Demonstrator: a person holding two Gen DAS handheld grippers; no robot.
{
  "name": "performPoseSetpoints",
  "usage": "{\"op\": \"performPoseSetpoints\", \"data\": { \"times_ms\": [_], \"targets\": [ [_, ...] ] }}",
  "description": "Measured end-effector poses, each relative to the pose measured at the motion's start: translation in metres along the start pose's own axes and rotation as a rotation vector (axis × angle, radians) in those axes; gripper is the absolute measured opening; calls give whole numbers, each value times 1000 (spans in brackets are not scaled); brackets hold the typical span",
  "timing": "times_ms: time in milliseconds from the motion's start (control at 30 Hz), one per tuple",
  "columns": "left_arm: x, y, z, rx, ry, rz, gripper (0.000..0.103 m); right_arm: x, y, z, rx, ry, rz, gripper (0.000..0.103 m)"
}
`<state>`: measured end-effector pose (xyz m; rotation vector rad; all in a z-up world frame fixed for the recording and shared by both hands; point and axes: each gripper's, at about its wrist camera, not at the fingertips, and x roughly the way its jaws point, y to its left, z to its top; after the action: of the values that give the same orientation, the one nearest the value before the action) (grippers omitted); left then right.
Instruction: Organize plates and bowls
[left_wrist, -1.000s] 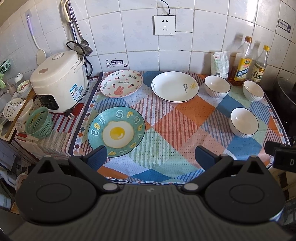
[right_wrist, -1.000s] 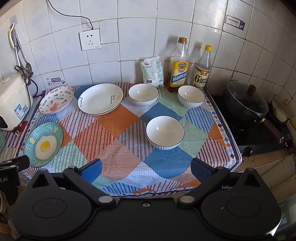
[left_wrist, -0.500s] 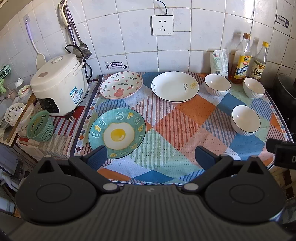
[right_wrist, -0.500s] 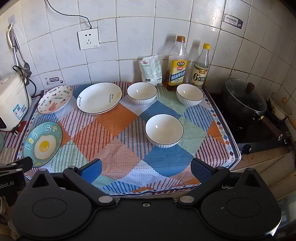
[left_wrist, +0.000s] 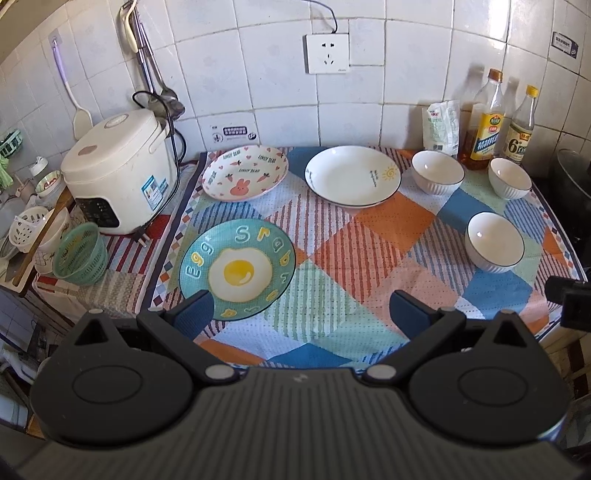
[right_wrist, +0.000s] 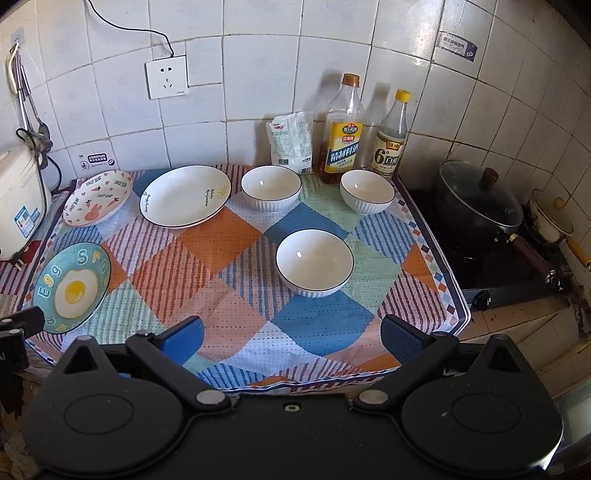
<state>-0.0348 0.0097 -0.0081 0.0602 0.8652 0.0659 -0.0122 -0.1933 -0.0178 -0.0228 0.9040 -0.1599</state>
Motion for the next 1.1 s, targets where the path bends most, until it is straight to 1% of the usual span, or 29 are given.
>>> {"op": "performPoseSetpoints", "data": {
  "times_ms": [467, 767, 933, 1000, 1100],
  "targets": [
    [4, 7, -7, -21, -3, -10, 103, 6, 10, 0, -10, 13, 8, 103],
    [5, 11, -8, -16, -13, -66, 103, 7, 13, 1, -15, 15, 9, 103],
    [8, 16, -8, -28, 2, -86, 103, 8, 16, 1, -23, 15, 11, 103],
    [10, 21, -10, -43, 0, -115, 103, 8, 16, 1, -25, 2, 26, 103],
    [13, 29, -12, -42, -21, -142, 101, 4, 19, -2, -29, -95, 102, 103]
  ]
}}
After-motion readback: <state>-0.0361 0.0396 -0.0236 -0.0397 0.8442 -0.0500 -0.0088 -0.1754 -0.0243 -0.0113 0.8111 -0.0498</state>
